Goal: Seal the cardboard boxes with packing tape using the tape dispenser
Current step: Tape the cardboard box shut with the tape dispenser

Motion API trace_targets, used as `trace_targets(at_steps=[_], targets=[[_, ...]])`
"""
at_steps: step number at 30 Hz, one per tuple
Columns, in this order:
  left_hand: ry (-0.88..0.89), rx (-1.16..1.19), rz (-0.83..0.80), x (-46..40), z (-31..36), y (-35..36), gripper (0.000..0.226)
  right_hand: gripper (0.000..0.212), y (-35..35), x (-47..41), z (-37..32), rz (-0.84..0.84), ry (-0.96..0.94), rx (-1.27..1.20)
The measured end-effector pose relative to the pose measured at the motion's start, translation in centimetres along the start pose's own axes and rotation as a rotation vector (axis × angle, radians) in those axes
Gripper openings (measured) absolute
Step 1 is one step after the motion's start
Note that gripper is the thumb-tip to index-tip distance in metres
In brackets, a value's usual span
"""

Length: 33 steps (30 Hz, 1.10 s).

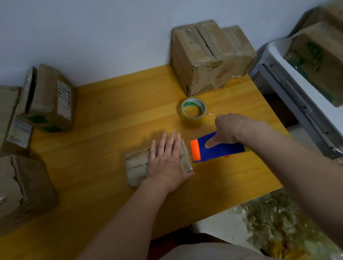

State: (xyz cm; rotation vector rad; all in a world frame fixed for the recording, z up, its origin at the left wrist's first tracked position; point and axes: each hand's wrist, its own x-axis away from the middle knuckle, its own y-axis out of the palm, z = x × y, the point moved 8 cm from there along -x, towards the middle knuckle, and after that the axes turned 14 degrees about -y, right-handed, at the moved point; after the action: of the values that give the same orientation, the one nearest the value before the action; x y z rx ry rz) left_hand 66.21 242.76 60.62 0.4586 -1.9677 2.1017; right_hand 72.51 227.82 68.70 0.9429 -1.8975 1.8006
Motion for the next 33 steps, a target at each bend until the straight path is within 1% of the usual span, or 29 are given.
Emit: trace_targets(at_steps=[1,4,5,6,8,10,12,14,17,20,22,23,24,26,27,28,29,30,31,33], targets=[[-0.001,0.002,0.009,0.0,0.0,0.0,0.116,0.059,0.0,-0.1,-0.6,0.034,-0.006,0.055],[0.012,0.007,0.020,0.3,0.0,-0.1,0.118,0.039,0.1,0.5,-0.5,0.148,0.005,0.367],[0.010,0.012,0.027,0.3,-0.1,-0.1,0.118,0.034,0.1,0.8,0.6,0.173,0.035,0.389],[0.007,0.012,0.035,0.3,-0.2,-0.1,0.119,0.034,0.2,1.0,2.1,0.204,0.070,0.346],[0.019,0.013,0.021,0.2,-0.1,-0.2,0.124,0.043,1.1,1.8,5.0,0.290,0.130,0.176],[0.039,0.024,-0.009,0.1,0.0,-0.2,0.132,0.047,1.9,2.4,6.1,0.436,0.135,0.108],[0.057,0.066,-0.044,0.1,-0.3,-0.6,0.140,0.046,3.2,2.5,6.0,0.568,0.128,0.031],[0.072,0.134,-0.041,0.2,-1.0,-1.0,0.144,0.046,5.0,1.9,5.8,0.582,0.139,-0.031],[0.057,0.097,0.020,1.1,-2.7,-1.3,0.143,0.049,7.7,0.7,5.5,0.542,0.191,-0.071],[-0.072,0.083,0.046,2.4,-5.7,-0.4,0.140,0.048,10.0,-0.5,5.0,0.491,0.204,-0.092],[-0.156,0.142,0.032,3.2,-7.5,0.3,0.136,0.047,10.8,-1.2,4.7,0.488,0.177,-0.186],[-0.185,0.176,0.030,3.5,-8.1,0.6,0.134,0.045,10.7,-1.4,4.6,0.527,0.162,-0.247],[-0.215,0.224,0.031,3.8,-8.6,0.8,0.133,0.043,10.2,-1.2,4.4,0.604,0.141,-0.305],[-0.289,0.371,0.039,4.1,-9.5,0.8,0.133,0.031,8.1,0.0,3.1,0.822,0.044,-0.414],[-0.323,0.448,0.038,4.1,-9.7,0.8,0.134,0.026,7.1,0.8,1.8,0.902,-0.043,-0.492],[-0.349,0.514,0.033,4.2,-9.9,0.9,0.136,0.027,6.5,1.3,0.1,0.938,-0.148,-0.567],[-0.368,0.571,0.027,4.2,-10.0,1.0,0.139,0.030,6.2,1.7,-1.7,0.937,-0.232,-0.627],[-0.383,0.618,0.023,4.1,-10.2,1.1,0.142,0.035,6.6,1.6,-3.4,0.900,-0.277,-0.684],[-0.397,0.655,0.021,4.1,-10.3,1.2,0.144,0.039,7.3,1.3,-4.8,0.837,-0.276,-0.741],[-0.417,0.704,0.006,4.1,-10.6,1.5,0.147,0.046,9.4,0.4,-6.8,0.692,-0.214,-0.835]])
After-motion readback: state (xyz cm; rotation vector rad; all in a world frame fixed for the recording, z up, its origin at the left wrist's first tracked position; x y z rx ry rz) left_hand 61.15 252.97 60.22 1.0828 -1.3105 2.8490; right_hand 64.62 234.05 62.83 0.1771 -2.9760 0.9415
